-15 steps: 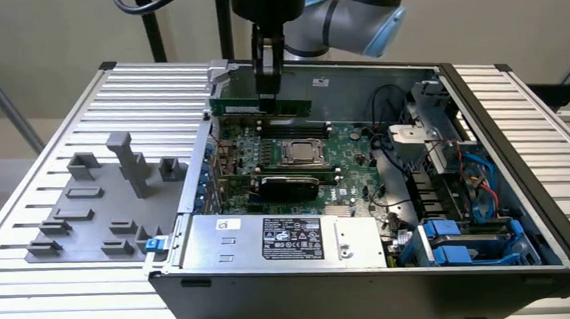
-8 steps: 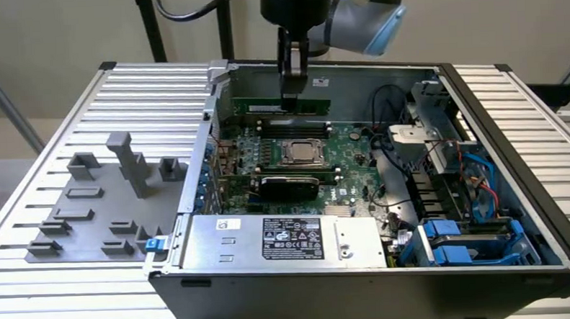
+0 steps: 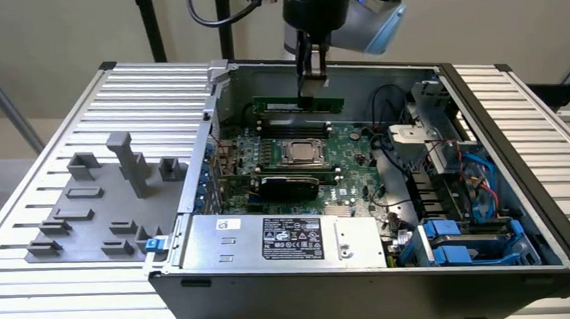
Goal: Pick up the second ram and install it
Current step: 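Pick up the second ram and move it above second insertion slot, then insert the second ram into the second slot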
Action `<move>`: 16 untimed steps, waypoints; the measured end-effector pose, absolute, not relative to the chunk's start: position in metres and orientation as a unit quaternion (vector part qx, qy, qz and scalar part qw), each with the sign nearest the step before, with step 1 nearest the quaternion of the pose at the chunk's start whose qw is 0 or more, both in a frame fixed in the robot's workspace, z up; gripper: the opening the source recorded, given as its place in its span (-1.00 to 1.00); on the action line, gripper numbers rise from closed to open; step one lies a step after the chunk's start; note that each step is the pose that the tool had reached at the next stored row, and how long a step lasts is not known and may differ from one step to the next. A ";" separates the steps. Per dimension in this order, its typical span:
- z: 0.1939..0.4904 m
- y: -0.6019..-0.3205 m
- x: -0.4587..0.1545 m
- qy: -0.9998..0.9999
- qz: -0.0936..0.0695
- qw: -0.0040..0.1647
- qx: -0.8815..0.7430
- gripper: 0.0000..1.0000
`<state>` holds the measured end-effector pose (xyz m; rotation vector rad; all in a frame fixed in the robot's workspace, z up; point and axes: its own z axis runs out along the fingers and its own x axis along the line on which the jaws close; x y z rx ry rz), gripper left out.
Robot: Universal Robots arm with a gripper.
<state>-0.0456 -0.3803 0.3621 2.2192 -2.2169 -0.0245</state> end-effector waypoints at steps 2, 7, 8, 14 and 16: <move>0.358 -0.376 -0.041 -0.707 -0.008 0.002 0.707 -0.73; 0.351 -0.371 -0.037 -0.707 -0.008 0.002 0.707 -0.73; 0.351 -0.371 -0.037 -0.707 -0.008 0.002 0.707 -0.73; 0.351 -0.371 -0.037 -0.707 -0.008 0.002 0.707 -0.73; 0.351 -0.371 -0.037 -0.707 -0.008 0.002 0.707 -0.73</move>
